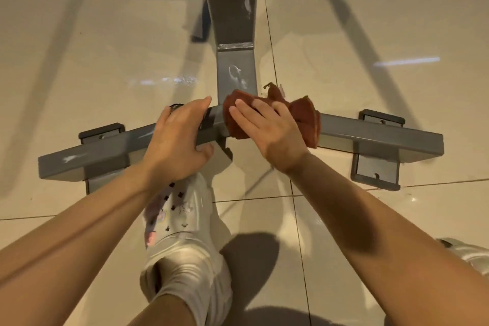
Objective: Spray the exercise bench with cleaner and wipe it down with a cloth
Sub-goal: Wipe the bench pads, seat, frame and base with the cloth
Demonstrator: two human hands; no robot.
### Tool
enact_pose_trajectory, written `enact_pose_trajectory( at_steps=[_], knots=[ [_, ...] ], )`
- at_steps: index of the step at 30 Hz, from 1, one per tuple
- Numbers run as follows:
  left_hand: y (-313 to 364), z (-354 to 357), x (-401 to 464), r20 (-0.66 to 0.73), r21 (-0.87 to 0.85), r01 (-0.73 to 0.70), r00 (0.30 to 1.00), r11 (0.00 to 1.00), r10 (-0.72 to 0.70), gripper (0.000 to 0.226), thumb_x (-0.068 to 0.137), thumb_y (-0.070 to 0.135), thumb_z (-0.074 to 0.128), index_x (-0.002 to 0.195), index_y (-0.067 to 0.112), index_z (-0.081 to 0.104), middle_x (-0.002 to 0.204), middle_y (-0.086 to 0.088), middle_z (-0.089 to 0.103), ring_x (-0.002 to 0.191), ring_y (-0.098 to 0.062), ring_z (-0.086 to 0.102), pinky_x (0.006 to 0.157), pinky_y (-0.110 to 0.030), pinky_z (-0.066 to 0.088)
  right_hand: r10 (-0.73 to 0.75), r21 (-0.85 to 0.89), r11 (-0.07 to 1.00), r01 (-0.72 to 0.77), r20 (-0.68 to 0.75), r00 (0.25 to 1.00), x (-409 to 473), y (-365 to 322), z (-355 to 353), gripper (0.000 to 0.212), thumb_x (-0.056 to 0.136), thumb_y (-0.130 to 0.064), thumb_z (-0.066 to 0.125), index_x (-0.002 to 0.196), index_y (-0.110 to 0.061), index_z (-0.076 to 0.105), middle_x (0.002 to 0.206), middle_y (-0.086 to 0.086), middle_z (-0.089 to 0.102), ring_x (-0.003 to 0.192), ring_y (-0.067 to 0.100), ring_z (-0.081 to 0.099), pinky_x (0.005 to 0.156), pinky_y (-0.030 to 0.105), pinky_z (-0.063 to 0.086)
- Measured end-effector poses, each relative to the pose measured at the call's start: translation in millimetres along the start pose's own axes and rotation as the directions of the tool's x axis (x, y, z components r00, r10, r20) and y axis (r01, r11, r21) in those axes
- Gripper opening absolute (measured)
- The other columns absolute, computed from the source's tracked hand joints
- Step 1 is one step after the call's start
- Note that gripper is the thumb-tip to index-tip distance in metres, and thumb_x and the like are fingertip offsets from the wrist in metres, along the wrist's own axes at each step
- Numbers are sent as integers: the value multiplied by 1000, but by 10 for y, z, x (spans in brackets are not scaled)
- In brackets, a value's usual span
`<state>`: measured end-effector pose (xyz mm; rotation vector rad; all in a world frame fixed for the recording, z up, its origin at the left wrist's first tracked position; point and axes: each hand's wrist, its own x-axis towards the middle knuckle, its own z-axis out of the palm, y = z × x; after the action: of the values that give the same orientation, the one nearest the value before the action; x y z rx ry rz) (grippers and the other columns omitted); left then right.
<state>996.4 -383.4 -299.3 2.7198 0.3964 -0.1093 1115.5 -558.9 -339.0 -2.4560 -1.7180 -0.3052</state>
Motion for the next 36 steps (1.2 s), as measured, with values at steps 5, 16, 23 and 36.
enact_pose_trajectory(
  at_steps=[5,16,23,36],
  knots=[
    [-44,-75,-106,23,82,14,1000,997,-16,88,81,27,68,153,23,17,156,0,31,143,-17,27,118,-44,-7,-42,-125,991,48,49,998,-25,132,175,75,88,-11,70,152,-15,31,154,11,37,139,35,38,112,56,32],
    [66,-101,-20,228,119,99,966,988,-124,102,82,44,69,155,25,-1,160,4,17,147,-18,13,119,-52,0,367,-285,897,-337,56,929,-1629,1083,-219,78,88,-14,71,152,-23,28,154,10,38,135,38,39,111,59,28],
    [65,-94,39,242,96,93,964,991,-114,102,82,49,67,155,24,0,156,1,24,143,-22,21,118,-53,11,443,-144,889,-435,22,896,-1020,471,-69,74,86,-10,70,150,-20,35,154,8,38,140,37,35,112,65,22],
    [375,-3,7,129,107,44,990,993,-57,91,86,36,68,155,20,10,160,-4,19,148,-17,15,119,-47,-2,233,-188,955,-230,-8,973,-918,631,37,70,91,-26,64,151,-22,30,153,9,38,136,35,40,112,55,27]
  ],
)
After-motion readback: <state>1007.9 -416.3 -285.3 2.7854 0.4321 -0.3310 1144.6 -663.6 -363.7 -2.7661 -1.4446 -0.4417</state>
